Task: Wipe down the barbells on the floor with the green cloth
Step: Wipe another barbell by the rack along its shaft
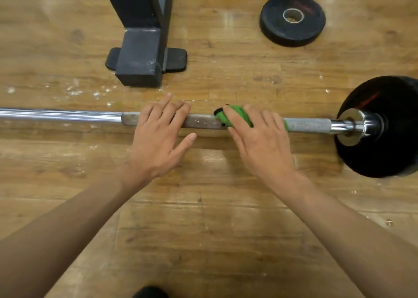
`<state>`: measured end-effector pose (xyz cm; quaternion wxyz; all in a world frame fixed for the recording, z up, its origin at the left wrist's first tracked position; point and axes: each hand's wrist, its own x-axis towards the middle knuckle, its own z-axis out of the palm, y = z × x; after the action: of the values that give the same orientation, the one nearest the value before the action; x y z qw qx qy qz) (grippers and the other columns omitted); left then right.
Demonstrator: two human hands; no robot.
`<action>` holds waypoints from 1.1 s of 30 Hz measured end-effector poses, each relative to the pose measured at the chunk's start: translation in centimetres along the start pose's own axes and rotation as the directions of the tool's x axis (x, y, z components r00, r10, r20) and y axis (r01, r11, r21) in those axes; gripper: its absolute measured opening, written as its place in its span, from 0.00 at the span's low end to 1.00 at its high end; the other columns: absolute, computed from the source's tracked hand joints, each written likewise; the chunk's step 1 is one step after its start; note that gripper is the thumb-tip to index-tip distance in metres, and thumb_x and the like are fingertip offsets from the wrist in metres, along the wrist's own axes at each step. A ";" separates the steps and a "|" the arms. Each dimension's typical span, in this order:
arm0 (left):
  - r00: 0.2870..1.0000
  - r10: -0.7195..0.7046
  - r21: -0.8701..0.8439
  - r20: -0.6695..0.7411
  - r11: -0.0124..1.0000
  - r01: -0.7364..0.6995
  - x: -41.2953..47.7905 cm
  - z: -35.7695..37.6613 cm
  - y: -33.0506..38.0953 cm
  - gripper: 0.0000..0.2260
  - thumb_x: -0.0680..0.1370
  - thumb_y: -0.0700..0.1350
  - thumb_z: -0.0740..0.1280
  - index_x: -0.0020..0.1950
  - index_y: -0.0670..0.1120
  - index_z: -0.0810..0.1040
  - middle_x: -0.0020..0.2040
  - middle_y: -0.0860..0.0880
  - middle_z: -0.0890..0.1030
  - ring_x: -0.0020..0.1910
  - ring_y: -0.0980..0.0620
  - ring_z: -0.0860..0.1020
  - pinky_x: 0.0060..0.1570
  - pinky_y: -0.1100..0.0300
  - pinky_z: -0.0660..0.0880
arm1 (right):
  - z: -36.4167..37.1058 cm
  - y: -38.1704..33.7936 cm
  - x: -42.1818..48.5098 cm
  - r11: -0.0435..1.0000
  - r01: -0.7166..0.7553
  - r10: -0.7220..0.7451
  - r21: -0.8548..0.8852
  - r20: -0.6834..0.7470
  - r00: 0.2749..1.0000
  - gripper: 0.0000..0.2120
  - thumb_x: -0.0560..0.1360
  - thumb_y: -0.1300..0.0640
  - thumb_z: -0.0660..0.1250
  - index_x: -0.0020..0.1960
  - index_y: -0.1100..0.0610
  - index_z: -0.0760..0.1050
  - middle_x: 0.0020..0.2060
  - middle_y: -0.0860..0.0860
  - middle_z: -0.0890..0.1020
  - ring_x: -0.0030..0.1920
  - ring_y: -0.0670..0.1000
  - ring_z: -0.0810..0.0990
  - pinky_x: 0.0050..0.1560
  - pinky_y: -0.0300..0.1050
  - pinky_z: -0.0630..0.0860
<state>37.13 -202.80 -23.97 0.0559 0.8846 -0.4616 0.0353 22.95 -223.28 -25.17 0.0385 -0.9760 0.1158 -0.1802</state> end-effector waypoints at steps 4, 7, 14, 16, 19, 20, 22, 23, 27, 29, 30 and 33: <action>0.999 -0.029 -0.011 -0.041 1.000 0.028 0.1 0.2 0.4 0.32 0.83 0.61 0.50 0.80 0.43 0.69 0.76 0.42 0.73 0.81 0.40 0.61 0.78 0.43 0.53 | -0.8 3.6 -2.6 0.934 -0.357 0.354 -0.015 -0.110 0.929 0.19 0.87 0.49 0.55 0.73 0.53 0.74 0.63 0.59 0.78 0.61 0.62 0.74 0.71 0.60 0.65; 0.999 -0.019 -0.016 -0.048 1.000 0.018 0.1 0.3 0.3 0.32 0.83 0.61 0.49 0.80 0.43 0.69 0.76 0.42 0.72 0.82 0.40 0.61 0.79 0.43 0.53 | 0.9 -2.6 0.2 0.827 -0.557 0.560 0.076 -0.183 0.808 0.17 0.84 0.52 0.57 0.67 0.54 0.78 0.62 0.58 0.79 0.64 0.62 0.74 0.78 0.61 0.58; 0.996 0.056 -0.073 -0.074 0.995 -0.062 -0.4 0.2 -0.8 0.31 0.83 0.59 0.49 0.81 0.44 0.67 0.76 0.44 0.73 0.82 0.42 0.61 0.76 0.43 0.58 | 0.4 -1.0 -0.3 1.000 -0.026 0.027 0.017 -0.053 0.998 0.19 0.85 0.50 0.61 0.74 0.51 0.75 0.64 0.57 0.79 0.59 0.61 0.76 0.69 0.56 0.67; 0.995 0.025 -0.081 -0.092 0.996 -0.033 -0.5 0.4 -0.3 0.31 0.83 0.60 0.49 0.80 0.44 0.68 0.76 0.45 0.73 0.82 0.42 0.60 0.77 0.43 0.56 | -0.6 3.4 -2.6 0.973 -0.230 0.226 -0.023 -0.115 0.967 0.18 0.84 0.51 0.61 0.71 0.54 0.76 0.60 0.59 0.79 0.58 0.63 0.76 0.69 0.60 0.67; 0.994 -0.002 -0.074 -0.110 0.997 -0.006 -0.7 0.8 0.4 0.32 0.83 0.61 0.49 0.79 0.43 0.70 0.77 0.45 0.73 0.83 0.42 0.59 0.79 0.44 0.54 | -0.6 4.2 -3.2 0.851 -0.524 0.517 0.032 -0.223 0.827 0.15 0.82 0.56 0.62 0.65 0.58 0.78 0.57 0.60 0.79 0.62 0.62 0.75 0.76 0.62 0.61; 0.993 0.005 -0.065 -0.116 0.998 -0.012 -0.8 0.8 0.4 0.33 0.83 0.61 0.49 0.79 0.43 0.70 0.77 0.45 0.73 0.83 0.42 0.59 0.79 0.44 0.54 | -0.1 2.6 -2.4 0.792 -0.607 0.602 0.070 -0.254 0.757 0.14 0.81 0.57 0.62 0.63 0.59 0.80 0.58 0.60 0.79 0.65 0.63 0.75 0.77 0.63 0.59; 0.992 0.023 -0.042 -0.121 0.999 -0.028 -1.0 0.8 0.2 0.33 0.82 0.62 0.49 0.79 0.42 0.70 0.77 0.44 0.72 0.83 0.42 0.58 0.80 0.44 0.53 | 0.7 -2.1 -0.5 0.748 -0.647 0.660 0.150 -0.269 0.701 0.14 0.80 0.57 0.61 0.61 0.57 0.81 0.62 0.60 0.80 0.70 0.63 0.74 0.78 0.66 0.56; 0.993 0.032 -0.039 -0.113 0.999 -0.036 -1.2 0.8 0.2 0.33 0.82 0.62 0.49 0.79 0.42 0.70 0.77 0.44 0.72 0.83 0.42 0.58 0.79 0.44 0.54 | 1.1 -4.4 0.2 0.784 -0.597 0.620 0.168 -0.235 0.749 0.15 0.80 0.56 0.61 0.62 0.56 0.82 0.64 0.59 0.80 0.72 0.63 0.73 0.79 0.66 0.54; 0.996 0.047 -0.042 -0.080 0.998 -0.051 -1.9 0.6 0.1 0.34 0.82 0.63 0.48 0.79 0.42 0.69 0.76 0.43 0.73 0.82 0.42 0.61 0.78 0.44 0.55 | 0.8 -5.9 -0.7 0.972 -0.196 0.208 0.132 -0.084 0.974 0.16 0.85 0.52 0.60 0.70 0.51 0.77 0.69 0.54 0.78 0.72 0.59 0.72 0.80 0.58 0.55; 0.997 0.044 -0.032 -0.066 0.998 -0.046 -2.3 0.5 -0.1 0.33 0.82 0.62 0.48 0.78 0.42 0.70 0.71 0.43 0.75 0.80 0.41 0.63 0.78 0.45 0.55 | 0.0 -1.9 -2.3 0.996 -0.083 0.086 0.037 -0.082 0.993 0.17 0.85 0.51 0.61 0.73 0.51 0.76 0.67 0.56 0.78 0.67 0.59 0.75 0.78 0.57 0.59; 0.997 0.043 -0.034 -0.057 0.998 -0.045 -2.5 0.4 0.0 0.33 0.82 0.62 0.49 0.78 0.42 0.70 0.70 0.43 0.76 0.80 0.41 0.64 0.78 0.45 0.55 | -0.4 0.5 -3.2 0.990 -0.140 0.141 0.011 -0.099 0.985 0.17 0.85 0.51 0.61 0.72 0.53 0.76 0.65 0.57 0.79 0.65 0.60 0.76 0.78 0.58 0.59; 0.999 0.026 -0.047 -0.036 0.999 -0.027 -3.0 0.2 0.6 0.34 0.82 0.63 0.49 0.77 0.41 0.71 0.69 0.42 0.76 0.79 0.40 0.64 0.80 0.44 0.54 | -1.6 3.9 -4.7 0.846 -0.531 0.528 0.037 -0.183 0.829 0.15 0.83 0.54 0.61 0.65 0.58 0.78 0.57 0.58 0.80 0.61 0.62 0.75 0.77 0.63 0.59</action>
<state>34.89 -200.72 -24.44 0.0844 0.8761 -0.4729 0.0407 17.28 -226.01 -25.75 0.0682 -0.8847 0.3861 -0.2520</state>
